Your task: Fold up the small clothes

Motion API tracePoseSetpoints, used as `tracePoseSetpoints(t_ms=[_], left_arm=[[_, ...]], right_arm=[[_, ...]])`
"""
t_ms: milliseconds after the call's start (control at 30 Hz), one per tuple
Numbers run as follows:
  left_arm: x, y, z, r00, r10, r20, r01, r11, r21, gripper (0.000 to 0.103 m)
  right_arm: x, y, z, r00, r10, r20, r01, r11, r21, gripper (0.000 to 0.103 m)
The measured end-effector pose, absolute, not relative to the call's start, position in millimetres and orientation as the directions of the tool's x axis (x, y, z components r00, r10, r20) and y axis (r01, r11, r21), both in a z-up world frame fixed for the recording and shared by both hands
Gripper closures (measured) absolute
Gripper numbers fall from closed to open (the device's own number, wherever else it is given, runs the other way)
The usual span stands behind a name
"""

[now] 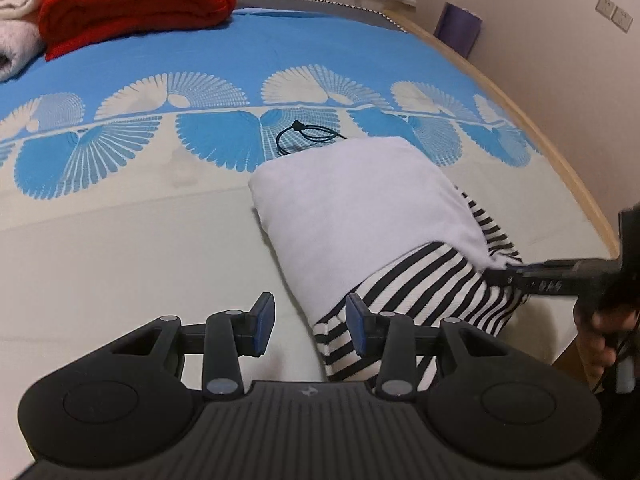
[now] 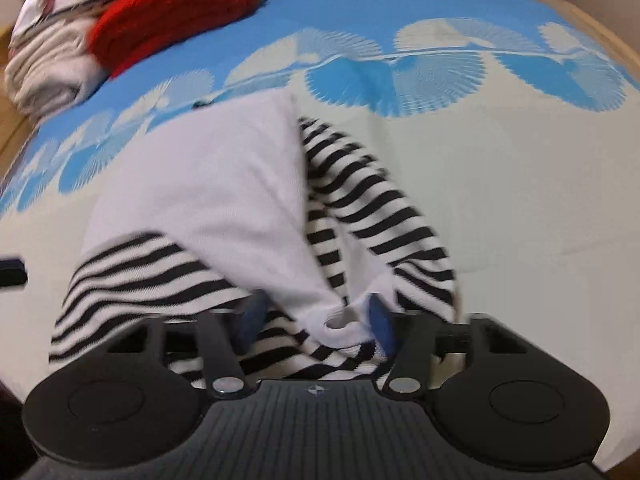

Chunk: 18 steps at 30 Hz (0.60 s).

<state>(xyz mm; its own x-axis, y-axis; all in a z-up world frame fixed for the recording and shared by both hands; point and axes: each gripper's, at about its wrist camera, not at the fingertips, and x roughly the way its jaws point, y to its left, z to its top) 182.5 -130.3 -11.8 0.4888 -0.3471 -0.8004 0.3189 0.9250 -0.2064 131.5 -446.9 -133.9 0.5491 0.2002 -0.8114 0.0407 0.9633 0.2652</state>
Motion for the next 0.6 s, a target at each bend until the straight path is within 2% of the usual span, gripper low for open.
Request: tracePoseSetpoints(t_ms=[33, 100, 133, 167, 233, 267, 300, 367, 433, 500, 533, 600], left_arm=[[182.5, -132.4, -10.5, 0.490, -0.351, -0.798, 0.317, 0.924, -0.212, 0.060], [182.7, -131.8, -9.5, 0.489, -0.360, -0.794, 0.309, 0.923, -0.228, 0.059], [181.8, -129.6, -8.6, 0.486, -0.369, -0.792, 0.303, 0.921, -0.244, 0.055], [182.4, -128.6, -8.8, 0.483, -0.379, -0.789, 0.293, 0.919, -0.263, 0.048], [181.7, -128.2, -9.9, 0.470, -0.410, -0.782, 0.279, 0.909, -0.310, 0.043], [182.0, -129.8, -11.3, 0.456, -0.424, -0.782, 0.279, 0.903, -0.327, 0.043], [182.2, -132.8, -13.3, 0.438, -0.442, -0.783, 0.282, 0.894, -0.347, 0.041], [182.0, -140.0, -18.8, 0.405, -0.472, -0.783, 0.286, 0.879, -0.382, 0.032], [182.3, -147.1, -27.2, 0.373, -0.484, -0.792, 0.282, 0.872, -0.400, 0.030], [183.7, -155.4, -41.1, 0.321, -0.482, -0.815, 0.266, 0.872, -0.411, 0.029], [183.9, -160.5, -49.9, 0.289, -0.472, -0.833, 0.264, 0.875, -0.405, 0.029], [181.3, -172.1, -69.3, 0.247, -0.390, -0.887, 0.293, 0.903, -0.315, 0.027]], right_arm=[[129.6, -441.2, -131.6, 0.552, 0.194, -0.811, 0.009, 0.971, 0.239, 0.092], [120.9, -438.0, -119.6, 0.591, 0.208, -0.780, -0.031, 0.971, 0.236, 0.096], [114.0, -443.6, -107.8, 0.632, 0.245, -0.735, -0.039, 0.957, 0.286, 0.097], [101.3, -459.2, -88.1, 0.713, 0.302, -0.633, -0.037, 0.918, 0.396, 0.098], [74.5, -496.1, -64.1, 0.826, 0.344, -0.446, -0.019, 0.808, 0.588, 0.100], [61.4, -513.0, -59.7, 0.854, 0.335, -0.398, 0.000, 0.766, 0.643, 0.102], [52.0, -522.9, -59.9, 0.858, 0.314, -0.406, 0.031, 0.759, 0.651, 0.102], [46.2, -526.6, -68.4, 0.816, 0.285, -0.504, 0.093, 0.795, 0.600, 0.102], [48.2, -523.3, -86.1, 0.718, 0.284, -0.636, 0.134, 0.840, 0.526, 0.102], [52.3, -517.9, -103.4, 0.630, 0.278, -0.725, 0.156, 0.870, 0.469, 0.102], [53.5, -514.2, -110.7, 0.595, 0.273, -0.756, 0.155, 0.884, 0.441, 0.102], [58.0, -505.7, -118.8, 0.549, 0.259, -0.795, 0.130, 0.913, 0.388, 0.102]])
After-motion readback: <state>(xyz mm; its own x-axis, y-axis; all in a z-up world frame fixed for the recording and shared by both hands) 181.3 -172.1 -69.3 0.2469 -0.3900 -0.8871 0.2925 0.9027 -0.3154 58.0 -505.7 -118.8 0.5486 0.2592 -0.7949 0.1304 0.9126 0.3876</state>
